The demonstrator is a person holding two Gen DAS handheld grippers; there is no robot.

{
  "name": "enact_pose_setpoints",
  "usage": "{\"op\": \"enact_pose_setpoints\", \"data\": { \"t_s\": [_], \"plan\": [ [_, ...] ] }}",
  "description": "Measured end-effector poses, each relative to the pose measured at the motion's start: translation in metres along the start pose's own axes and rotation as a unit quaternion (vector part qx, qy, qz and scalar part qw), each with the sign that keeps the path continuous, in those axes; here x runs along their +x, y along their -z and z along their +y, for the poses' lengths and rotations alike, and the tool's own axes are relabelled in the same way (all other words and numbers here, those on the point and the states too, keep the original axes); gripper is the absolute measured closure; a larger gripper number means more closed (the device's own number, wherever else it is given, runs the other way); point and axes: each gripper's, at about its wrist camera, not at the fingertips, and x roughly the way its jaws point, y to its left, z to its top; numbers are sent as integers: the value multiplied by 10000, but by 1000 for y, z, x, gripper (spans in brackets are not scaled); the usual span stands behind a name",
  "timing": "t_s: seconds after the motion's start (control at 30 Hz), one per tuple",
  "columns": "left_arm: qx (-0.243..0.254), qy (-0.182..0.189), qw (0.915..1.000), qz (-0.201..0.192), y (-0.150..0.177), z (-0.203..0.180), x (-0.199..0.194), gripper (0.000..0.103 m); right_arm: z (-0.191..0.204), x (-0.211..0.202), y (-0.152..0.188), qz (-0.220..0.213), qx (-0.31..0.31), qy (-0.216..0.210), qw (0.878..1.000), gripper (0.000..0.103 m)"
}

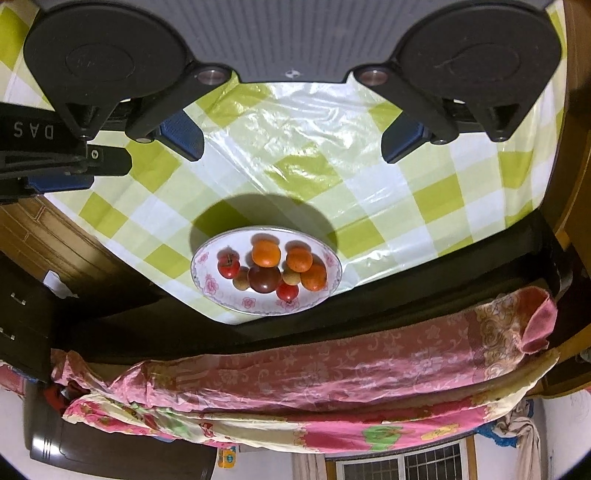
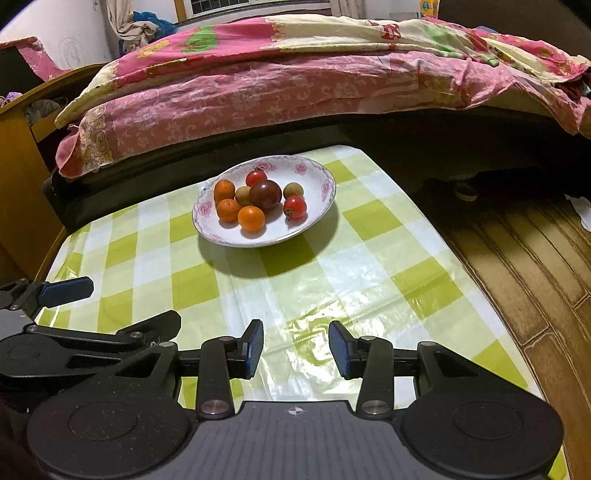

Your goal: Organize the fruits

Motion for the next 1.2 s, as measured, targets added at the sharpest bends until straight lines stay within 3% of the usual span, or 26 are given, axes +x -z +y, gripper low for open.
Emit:
{"op": "enact_pose_setpoints", "data": {
  "t_s": [1.2],
  "plan": [
    [-35,-78,9998,195,25,-5,-20,0,5,-17,29,210,-13,102,9997,65]
  ]
}}
